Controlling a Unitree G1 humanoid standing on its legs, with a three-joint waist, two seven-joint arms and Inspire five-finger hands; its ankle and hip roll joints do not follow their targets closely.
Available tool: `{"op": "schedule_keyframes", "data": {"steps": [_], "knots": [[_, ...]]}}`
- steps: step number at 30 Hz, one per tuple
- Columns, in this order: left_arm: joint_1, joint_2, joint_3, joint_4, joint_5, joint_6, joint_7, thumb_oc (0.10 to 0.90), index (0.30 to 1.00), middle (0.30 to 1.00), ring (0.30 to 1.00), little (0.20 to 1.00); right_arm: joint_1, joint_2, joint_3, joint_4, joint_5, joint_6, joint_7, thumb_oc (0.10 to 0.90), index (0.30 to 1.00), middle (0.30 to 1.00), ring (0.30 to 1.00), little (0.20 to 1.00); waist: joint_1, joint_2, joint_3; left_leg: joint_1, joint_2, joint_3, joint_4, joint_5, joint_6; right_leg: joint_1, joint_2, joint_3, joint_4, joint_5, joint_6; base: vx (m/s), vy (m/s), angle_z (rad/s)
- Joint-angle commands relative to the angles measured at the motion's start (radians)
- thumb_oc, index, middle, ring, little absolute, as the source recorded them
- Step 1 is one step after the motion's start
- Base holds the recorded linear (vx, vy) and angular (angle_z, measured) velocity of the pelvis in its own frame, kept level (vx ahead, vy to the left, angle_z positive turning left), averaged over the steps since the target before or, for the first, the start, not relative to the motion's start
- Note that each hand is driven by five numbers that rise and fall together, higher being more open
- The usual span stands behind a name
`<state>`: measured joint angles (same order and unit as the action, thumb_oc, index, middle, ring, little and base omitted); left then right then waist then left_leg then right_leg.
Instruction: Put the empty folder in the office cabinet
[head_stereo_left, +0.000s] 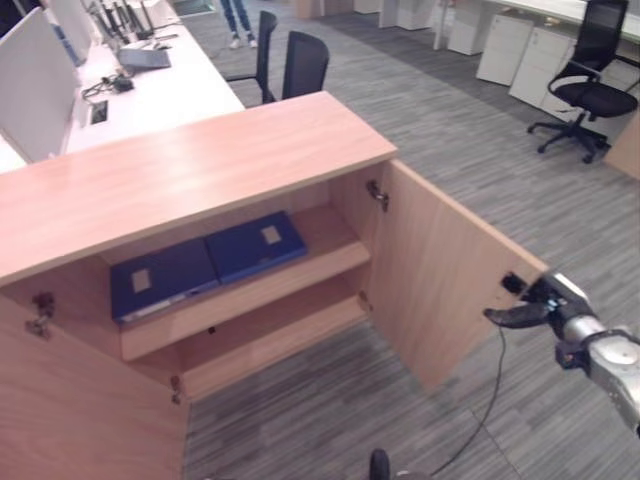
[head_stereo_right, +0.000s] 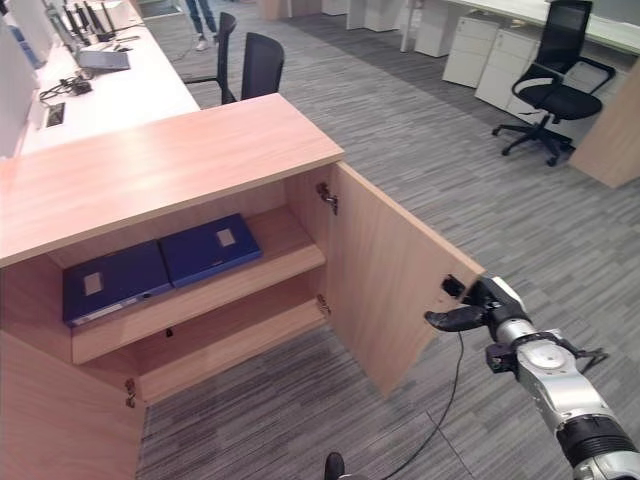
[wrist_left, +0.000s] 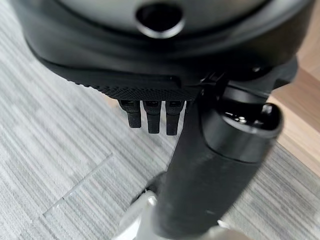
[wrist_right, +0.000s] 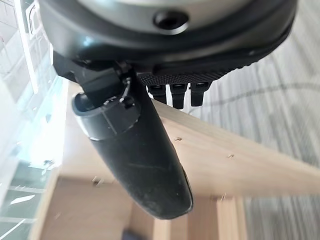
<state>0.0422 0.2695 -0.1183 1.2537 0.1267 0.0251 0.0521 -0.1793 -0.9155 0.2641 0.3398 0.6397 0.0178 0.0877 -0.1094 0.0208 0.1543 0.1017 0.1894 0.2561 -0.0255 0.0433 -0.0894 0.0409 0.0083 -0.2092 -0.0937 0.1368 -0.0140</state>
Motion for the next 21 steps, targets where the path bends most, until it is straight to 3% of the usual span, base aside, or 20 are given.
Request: {"op": "schedule_keyframes", "data": {"steps": [1,2,4,5,6,7,8,9,12,21], "knots": [[-0.052,0.060,-0.028,0.051,0.018,0.001,0.005,0.800,0.900,0.900,0.900,0.900,-0.201,0.153,0.037,-0.319,0.111,-0.249,0.066,0.800,0.900,0.900,0.900,0.900,0.074,-0.099,-0.091,-0.043,0.002,-0.028,0.078,-0.065,-0.012,0.012,-0.013,0.010,0.033,-0.215,0.034,-0.02,0.008,-0.42],[-0.057,0.053,-0.023,0.059,0.021,0.003,0.009,0.800,0.900,0.900,0.900,0.900,-0.207,0.240,0.123,-0.383,0.118,-0.244,0.087,0.800,0.900,0.900,0.900,0.900,0.074,-0.100,-0.092,-0.038,0.007,-0.020,0.088,-0.073,-0.011,0.012,-0.006,0.024,0.031,-0.211,0.032,0.00,0.004,-0.42],[-0.057,0.053,-0.023,0.059,0.021,0.003,0.009,0.800,0.900,0.900,0.900,0.900,-0.208,0.240,0.123,-0.383,0.118,-0.244,0.087,0.800,0.900,0.900,0.900,0.900,0.073,-0.101,-0.095,-0.041,0.006,-0.021,0.086,-0.071,-0.011,0.008,-0.008,0.023,0.031,-0.210,0.032,0.00,0.006,-0.38],[-0.069,0.047,-0.025,0.067,0.029,0.006,0.015,0.800,0.900,0.900,0.900,0.900,-0.232,0.304,0.244,-0.419,0.114,-0.221,0.121,0.800,0.900,0.900,0.900,0.900,0.074,-0.102,-0.098,-0.037,0.010,-0.011,0.095,-0.077,-0.012,0.007,-0.004,0.037,0.029,-0.205,0.031,0.00,0.009,-0.28],[-0.069,0.047,-0.025,0.067,0.029,0.006,0.015,0.800,0.900,0.900,0.900,0.900,-0.232,0.304,0.244,-0.419,0.114,-0.221,0.121,0.800,0.900,0.900,0.900,0.900,0.074,-0.102,-0.098,-0.038,0.010,-0.011,0.094,-0.077,-0.012,0.007,-0.004,0.037,0.029,-0.205,0.031,-0.01,0.021,-0.32],[-0.081,0.042,-0.034,0.065,0.032,0.006,0.023,0.800,0.900,0.900,0.900,0.900,-0.263,0.339,0.355,-0.442,0.116,-0.185,0.156,0.800,0.900,0.900,0.900,0.900,0.077,-0.105,-0.097,-0.033,0.016,-0.002,0.106,-0.085,-0.012,0.007,0.000,0.049,0.028,-0.201,0.030,-0.01,0.012,-0.16],[-0.081,0.042,-0.034,0.065,0.032,0.006,0.023,0.800,0.900,0.900,0.900,0.900,-0.263,0.340,0.355,-0.442,0.116,-0.185,0.156,0.800,0.900,0.900,0.900,0.900,0.076,-0.106,-0.100,-0.036,0.014,-0.003,0.104,-0.082,-0.012,0.004,-0.001,0.048,0.028,-0.201,0.030,-0.02,0.027,-0.20],[-0.094,0.037,-0.046,0.056,0.030,0.007,0.029,0.800,0.900,0.900,0.900,0.900,-0.265,0.388,0.440,-0.420,0.138,-0.150,0.181,0.800,0.900,0.900,0.900,0.900,0.081,-0.107,-0.097,-0.032,0.018,0.000,0.115,-0.089,-0.012,0.007,0.001,0.052,0.030,-0.200,0.029,-0.02,0.015,-0.08],[-0.121,0.028,-0.066,0.043,0.022,0.005,0.039,0.800,0.900,0.900,0.900,0.900,-0.271,0.440,0.523,-0.371,0.163,-0.116,0.206,0.800,0.900,0.900,0.900,0.900,0.088,-0.110,-0.097,-0.032,0.023,0.000,0.124,-0.093,-0.013,0.009,0.002,0.053,0.033,-0.202,0.028,-0.01,0.005,0.05],[-0.143,0.011,-0.093,0.028,0.000,-0.006,0.068,0.800,0.900,0.900,0.900,0.900,-0.295,0.543,0.592,-0.290,0.199,-0.096,0.226,0.800,0.900,0.900,0.900,0.900,0.118,-0.112,-0.088,-0.052,0.021,-0.040,0.128,-0.080,-0.014,0.015,-0.004,0.026,0.041,-0.213,0.023,-0.01,-0.018,0.15]]}}
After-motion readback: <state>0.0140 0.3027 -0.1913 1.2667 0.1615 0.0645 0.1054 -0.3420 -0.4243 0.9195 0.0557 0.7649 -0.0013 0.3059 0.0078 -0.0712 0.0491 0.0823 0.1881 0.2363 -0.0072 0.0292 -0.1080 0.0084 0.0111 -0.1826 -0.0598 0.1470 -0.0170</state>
